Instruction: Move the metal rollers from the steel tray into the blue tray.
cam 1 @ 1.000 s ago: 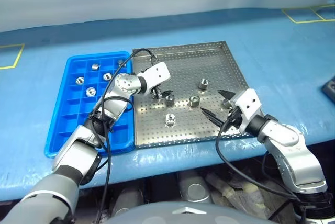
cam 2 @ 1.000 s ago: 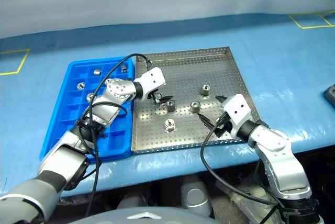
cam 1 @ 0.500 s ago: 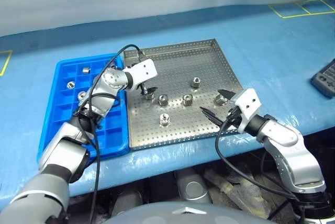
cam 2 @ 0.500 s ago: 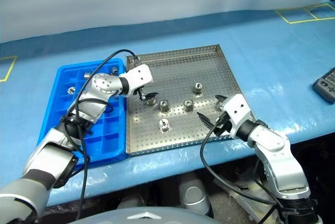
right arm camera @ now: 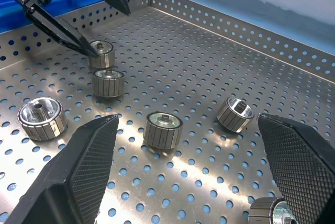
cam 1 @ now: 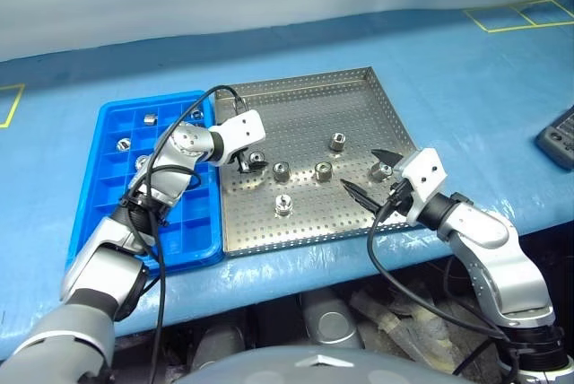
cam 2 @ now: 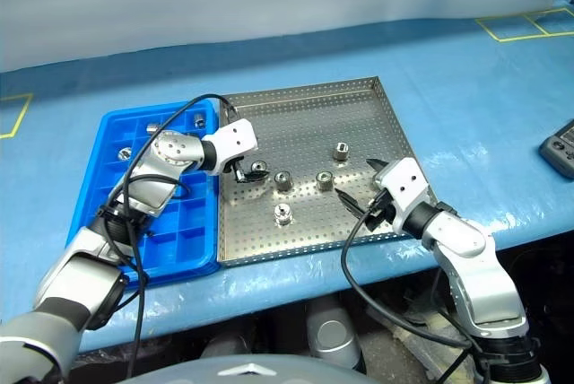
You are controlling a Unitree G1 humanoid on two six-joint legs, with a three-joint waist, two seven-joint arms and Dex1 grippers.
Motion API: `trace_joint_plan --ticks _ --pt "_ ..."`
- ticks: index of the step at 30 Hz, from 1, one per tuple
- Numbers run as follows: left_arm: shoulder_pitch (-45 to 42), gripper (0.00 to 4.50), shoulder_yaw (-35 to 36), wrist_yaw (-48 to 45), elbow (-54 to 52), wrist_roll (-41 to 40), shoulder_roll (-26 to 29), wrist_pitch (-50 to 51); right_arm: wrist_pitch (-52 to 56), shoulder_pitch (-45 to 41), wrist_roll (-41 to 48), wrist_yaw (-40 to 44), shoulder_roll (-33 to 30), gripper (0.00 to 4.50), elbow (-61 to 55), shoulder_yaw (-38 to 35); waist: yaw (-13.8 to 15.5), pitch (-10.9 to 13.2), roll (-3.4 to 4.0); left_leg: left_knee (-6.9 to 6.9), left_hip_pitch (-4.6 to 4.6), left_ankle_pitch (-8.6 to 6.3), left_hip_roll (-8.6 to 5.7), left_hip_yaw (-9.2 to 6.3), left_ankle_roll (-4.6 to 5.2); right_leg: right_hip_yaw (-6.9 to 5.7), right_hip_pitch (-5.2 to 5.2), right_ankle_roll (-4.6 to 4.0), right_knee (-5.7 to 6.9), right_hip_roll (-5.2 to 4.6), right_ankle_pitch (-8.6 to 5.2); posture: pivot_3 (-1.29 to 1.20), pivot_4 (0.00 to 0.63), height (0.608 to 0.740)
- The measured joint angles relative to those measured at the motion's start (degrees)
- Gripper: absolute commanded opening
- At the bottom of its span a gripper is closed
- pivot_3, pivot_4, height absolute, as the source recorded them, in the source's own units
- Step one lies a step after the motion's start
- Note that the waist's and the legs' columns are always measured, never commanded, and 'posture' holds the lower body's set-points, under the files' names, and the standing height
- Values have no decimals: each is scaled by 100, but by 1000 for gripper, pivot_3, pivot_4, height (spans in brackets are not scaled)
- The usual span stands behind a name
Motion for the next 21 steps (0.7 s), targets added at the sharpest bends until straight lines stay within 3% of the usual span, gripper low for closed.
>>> trace_joint_plan --ticks 10,13,16,21 --pt "-2 4500 -142 -21 341 173 -68 -13 0 3 -4 -59 4 4461 -2 0 -10 0 0 2 0 0 0 1 0 2 0 1 1 0 1 -404 150 740" --pt "-3 3891 -142 -16 400 189 -102 -15 1 2 -4 -92 4 4500 -3 0 -8 0 0 3 0 0 0 1 1 2 0 2 1 -1 1 -403 150 740" --pt "-3 2949 -141 -15 412 214 -104 -18 1 2 -3 -110 4 4500 -3 0 -11 0 0 3 0 0 0 2 1 3 0 1 2 -1 1 -403 150 740" --pt "-2 2787 -140 -10 412 233 -105 -19 2 -7 -3 -132 4 4500 -3 0 -10 0 0 4 0 0 0 3 1 3 0 1 2 -1 2 -399 150 740"
